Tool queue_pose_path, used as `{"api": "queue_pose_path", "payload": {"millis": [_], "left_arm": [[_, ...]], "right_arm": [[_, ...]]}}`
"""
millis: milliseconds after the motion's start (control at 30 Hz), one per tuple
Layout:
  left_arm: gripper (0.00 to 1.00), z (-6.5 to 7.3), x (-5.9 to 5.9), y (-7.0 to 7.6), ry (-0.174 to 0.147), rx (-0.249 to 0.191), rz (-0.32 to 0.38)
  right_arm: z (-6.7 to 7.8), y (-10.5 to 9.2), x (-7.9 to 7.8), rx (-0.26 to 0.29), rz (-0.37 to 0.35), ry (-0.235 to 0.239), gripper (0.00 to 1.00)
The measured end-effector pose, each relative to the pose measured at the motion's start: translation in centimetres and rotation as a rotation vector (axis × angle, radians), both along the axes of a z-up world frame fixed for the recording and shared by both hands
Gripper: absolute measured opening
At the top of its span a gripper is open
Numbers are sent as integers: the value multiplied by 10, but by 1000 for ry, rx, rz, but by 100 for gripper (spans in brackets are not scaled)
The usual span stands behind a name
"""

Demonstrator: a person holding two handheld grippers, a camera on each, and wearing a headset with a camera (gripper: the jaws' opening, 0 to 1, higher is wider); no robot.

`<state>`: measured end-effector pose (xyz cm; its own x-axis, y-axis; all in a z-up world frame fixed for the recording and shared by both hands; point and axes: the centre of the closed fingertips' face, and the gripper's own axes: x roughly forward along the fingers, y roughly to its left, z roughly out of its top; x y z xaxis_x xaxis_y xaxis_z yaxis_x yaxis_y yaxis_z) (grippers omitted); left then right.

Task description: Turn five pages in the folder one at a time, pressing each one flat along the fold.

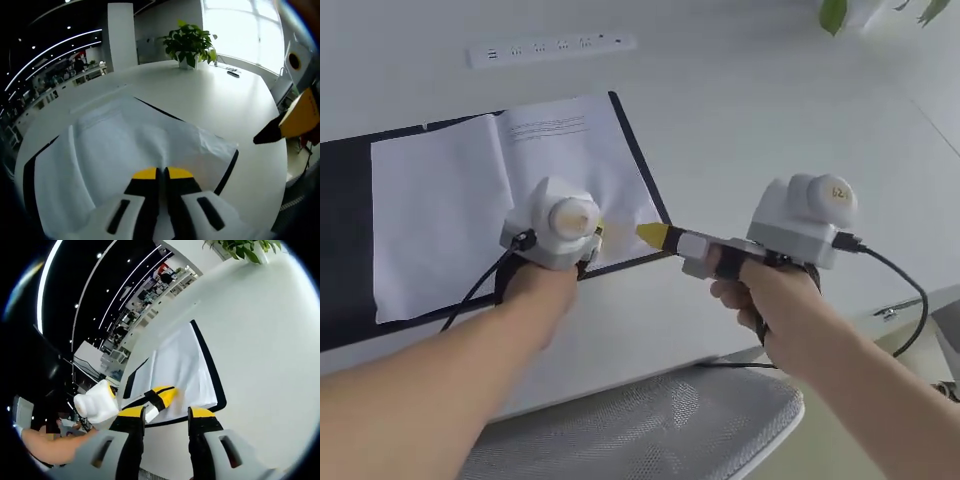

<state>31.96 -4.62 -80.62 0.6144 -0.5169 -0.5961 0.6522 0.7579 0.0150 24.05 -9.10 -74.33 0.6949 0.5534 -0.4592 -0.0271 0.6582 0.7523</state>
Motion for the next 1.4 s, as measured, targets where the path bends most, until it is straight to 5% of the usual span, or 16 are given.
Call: {"api": "queue_pose_path", "payload": {"millis": [467,1000,1400], "left_arm": [[3,0,1,1,1,-11,7],[3,-1,2,1,8,-24,18],[3,1,1,1,13,-44,27]], "right_arm": [[-33,-16,16,114,-116,123,24],[-39,-14,22,119,-130,127,0],[-31,-16,24,133,-141,107,0]]}}
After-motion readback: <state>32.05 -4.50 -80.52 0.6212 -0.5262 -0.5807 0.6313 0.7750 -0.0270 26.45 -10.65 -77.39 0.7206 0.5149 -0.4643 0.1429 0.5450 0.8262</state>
